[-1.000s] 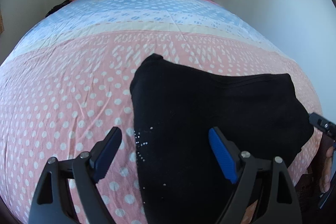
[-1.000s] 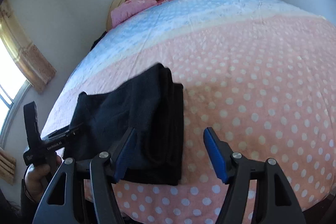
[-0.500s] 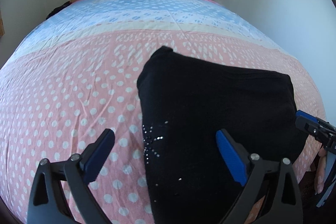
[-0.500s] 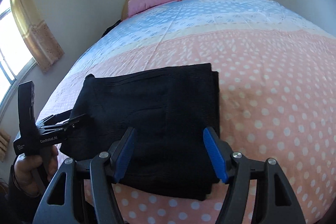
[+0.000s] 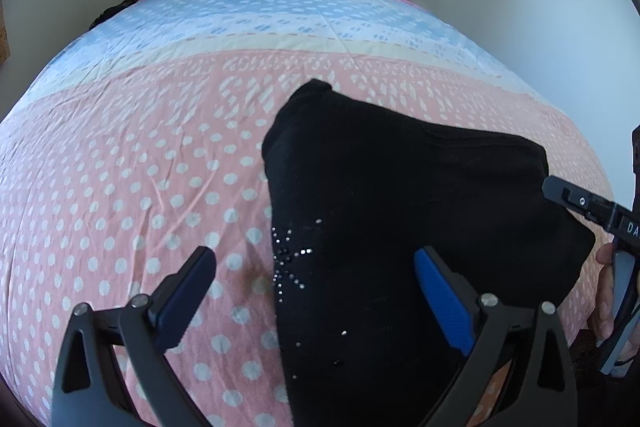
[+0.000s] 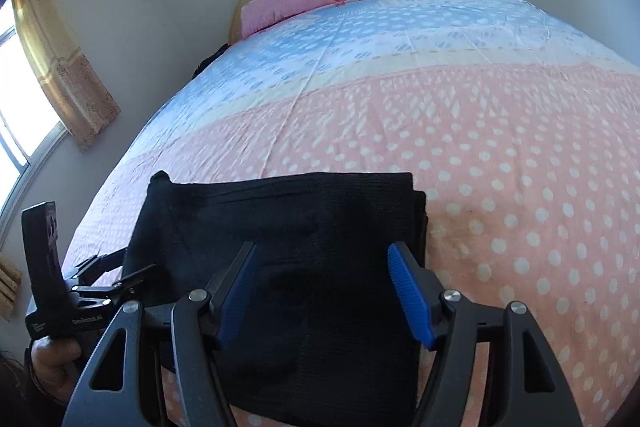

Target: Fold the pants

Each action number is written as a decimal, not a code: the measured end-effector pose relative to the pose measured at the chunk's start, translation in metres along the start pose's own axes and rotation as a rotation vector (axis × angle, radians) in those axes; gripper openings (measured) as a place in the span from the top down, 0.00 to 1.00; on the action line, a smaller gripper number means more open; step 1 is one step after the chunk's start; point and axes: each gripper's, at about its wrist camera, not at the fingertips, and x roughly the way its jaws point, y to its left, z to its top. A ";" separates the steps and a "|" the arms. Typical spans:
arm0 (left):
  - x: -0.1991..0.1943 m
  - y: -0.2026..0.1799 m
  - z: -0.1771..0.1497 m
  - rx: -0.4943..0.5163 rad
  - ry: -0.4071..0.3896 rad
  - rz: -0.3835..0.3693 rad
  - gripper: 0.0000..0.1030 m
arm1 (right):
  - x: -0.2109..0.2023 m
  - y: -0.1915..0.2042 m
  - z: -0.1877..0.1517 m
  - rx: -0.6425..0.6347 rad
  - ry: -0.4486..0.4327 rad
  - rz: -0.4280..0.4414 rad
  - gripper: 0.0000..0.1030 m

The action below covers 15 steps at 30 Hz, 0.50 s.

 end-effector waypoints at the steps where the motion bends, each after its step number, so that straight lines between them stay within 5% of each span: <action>1: 0.001 0.000 -0.001 -0.002 0.002 -0.003 0.01 | 0.000 0.000 -0.001 -0.008 -0.002 0.000 0.35; 15: -0.011 0.006 -0.002 0.010 -0.039 -0.005 0.01 | -0.029 -0.007 -0.009 -0.015 -0.079 0.007 0.35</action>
